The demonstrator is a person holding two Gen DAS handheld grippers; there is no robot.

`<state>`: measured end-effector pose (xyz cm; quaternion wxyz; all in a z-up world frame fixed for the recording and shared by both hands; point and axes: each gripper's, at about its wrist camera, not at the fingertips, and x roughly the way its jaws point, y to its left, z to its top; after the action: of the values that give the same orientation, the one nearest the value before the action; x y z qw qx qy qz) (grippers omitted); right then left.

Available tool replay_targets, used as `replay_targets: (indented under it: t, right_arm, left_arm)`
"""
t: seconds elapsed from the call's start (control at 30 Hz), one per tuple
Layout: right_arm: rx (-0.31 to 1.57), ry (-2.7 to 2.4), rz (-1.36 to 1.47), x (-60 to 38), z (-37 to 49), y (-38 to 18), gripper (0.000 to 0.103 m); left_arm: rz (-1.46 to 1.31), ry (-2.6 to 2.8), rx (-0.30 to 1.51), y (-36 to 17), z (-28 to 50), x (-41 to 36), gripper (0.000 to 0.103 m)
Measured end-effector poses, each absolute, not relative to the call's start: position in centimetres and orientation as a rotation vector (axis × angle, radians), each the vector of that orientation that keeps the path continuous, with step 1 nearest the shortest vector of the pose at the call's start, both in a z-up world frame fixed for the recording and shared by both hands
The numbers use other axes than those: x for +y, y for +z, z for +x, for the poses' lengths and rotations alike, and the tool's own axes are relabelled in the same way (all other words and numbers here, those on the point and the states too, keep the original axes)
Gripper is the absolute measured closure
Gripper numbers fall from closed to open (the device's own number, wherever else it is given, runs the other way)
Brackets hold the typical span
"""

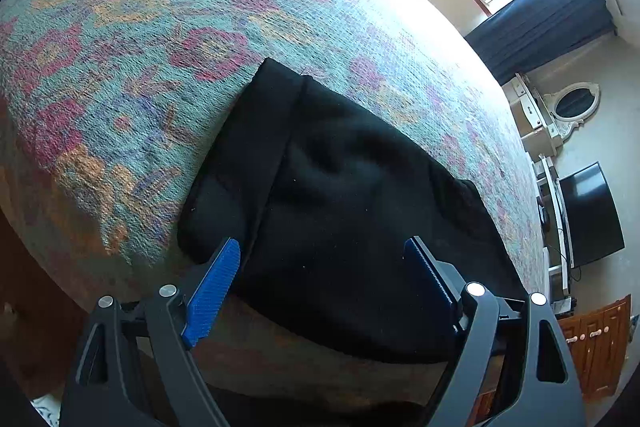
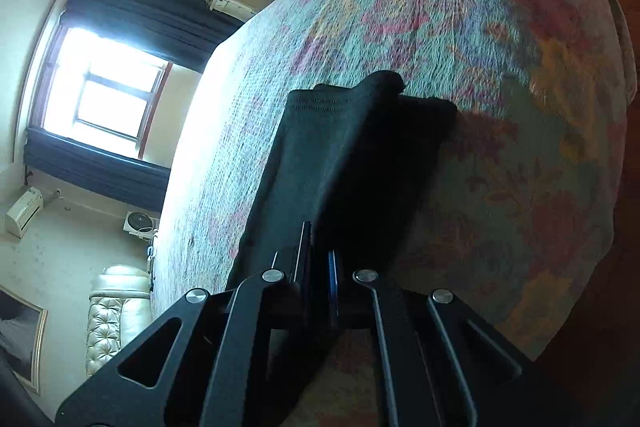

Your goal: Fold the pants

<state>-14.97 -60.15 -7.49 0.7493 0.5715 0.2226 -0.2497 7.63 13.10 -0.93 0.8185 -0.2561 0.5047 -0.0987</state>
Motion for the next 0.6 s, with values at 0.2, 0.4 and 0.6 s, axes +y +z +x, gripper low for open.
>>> replay_targets:
  t: [0.2, 0.4, 0.6]
  right_arm:
    - [0.464, -0.521, 1.254, -61.6, -16.1, -8.5, 0.081]
    - [0.466, -0.555, 1.208, -63.6, -15.7, -8.1, 0.098]
    - [0.363, -0.687, 1.265, -63.3, -17.9, -8.6, 0.091]
  left_arm:
    - [-0.545, -0.213, 1.082, -1.1, 7.7, 13.2, 0.020]
    - [-0.534, -0.213, 1.086, -1.1, 7.8, 12.9, 0.020]
    - [-0.543, -0.217, 1.087, -1.1, 7.7, 12.9, 0.020]
